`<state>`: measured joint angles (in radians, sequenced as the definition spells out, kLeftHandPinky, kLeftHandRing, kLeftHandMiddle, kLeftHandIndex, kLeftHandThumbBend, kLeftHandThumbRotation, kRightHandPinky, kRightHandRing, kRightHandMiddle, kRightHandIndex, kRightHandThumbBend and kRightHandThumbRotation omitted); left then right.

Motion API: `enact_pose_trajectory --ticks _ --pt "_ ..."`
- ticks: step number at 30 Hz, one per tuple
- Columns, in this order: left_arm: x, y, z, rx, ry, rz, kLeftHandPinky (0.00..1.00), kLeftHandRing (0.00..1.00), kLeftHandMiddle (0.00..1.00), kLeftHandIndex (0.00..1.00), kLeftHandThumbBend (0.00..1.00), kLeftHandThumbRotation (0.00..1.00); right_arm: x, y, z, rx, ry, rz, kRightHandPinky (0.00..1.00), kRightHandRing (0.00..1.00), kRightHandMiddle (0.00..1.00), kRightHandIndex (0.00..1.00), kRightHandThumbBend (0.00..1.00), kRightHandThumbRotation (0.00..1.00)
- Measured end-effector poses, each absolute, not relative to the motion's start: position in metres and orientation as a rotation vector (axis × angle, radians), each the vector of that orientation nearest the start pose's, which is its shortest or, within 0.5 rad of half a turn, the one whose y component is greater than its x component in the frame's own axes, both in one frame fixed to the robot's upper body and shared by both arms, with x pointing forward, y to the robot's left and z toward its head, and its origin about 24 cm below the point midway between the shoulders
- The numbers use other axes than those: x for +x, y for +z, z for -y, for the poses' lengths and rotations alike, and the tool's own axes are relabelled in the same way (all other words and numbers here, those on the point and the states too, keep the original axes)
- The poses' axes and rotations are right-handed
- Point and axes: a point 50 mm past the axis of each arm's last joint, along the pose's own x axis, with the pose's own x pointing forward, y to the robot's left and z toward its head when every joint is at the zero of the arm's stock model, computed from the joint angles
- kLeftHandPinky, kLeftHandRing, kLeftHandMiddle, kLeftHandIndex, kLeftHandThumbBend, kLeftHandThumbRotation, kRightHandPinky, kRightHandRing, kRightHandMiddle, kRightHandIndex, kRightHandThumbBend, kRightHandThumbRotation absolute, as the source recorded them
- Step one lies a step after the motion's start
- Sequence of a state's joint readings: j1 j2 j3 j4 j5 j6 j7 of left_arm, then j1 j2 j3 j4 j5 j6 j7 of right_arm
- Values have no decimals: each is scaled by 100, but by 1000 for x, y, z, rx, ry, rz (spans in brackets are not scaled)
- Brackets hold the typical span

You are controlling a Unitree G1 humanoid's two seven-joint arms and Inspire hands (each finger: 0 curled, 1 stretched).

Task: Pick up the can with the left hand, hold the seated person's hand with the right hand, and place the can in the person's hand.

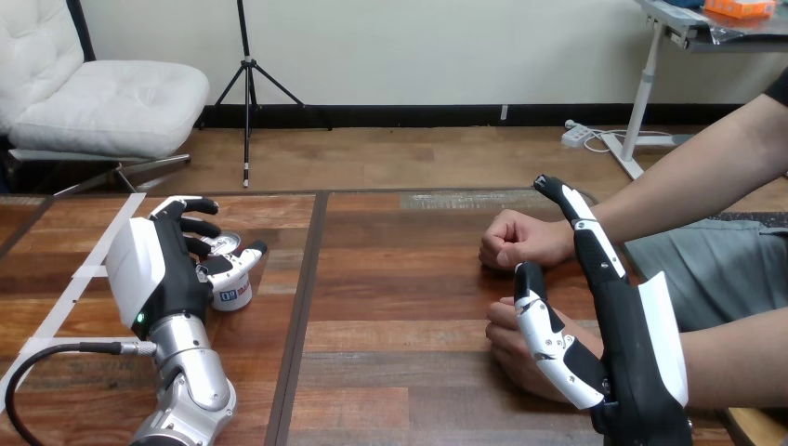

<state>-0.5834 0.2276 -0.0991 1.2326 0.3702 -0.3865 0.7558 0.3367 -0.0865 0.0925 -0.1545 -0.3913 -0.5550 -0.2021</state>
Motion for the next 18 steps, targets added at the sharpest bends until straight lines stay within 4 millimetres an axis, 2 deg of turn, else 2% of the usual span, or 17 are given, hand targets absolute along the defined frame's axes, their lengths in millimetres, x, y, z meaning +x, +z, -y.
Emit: enact_pose_trajectory --ticks 18 --pt "316 -3 -206 689 479 -25 48 46 47 58 71 0 177 58 150 -398 -33 413 98 97 95 90 14 49"
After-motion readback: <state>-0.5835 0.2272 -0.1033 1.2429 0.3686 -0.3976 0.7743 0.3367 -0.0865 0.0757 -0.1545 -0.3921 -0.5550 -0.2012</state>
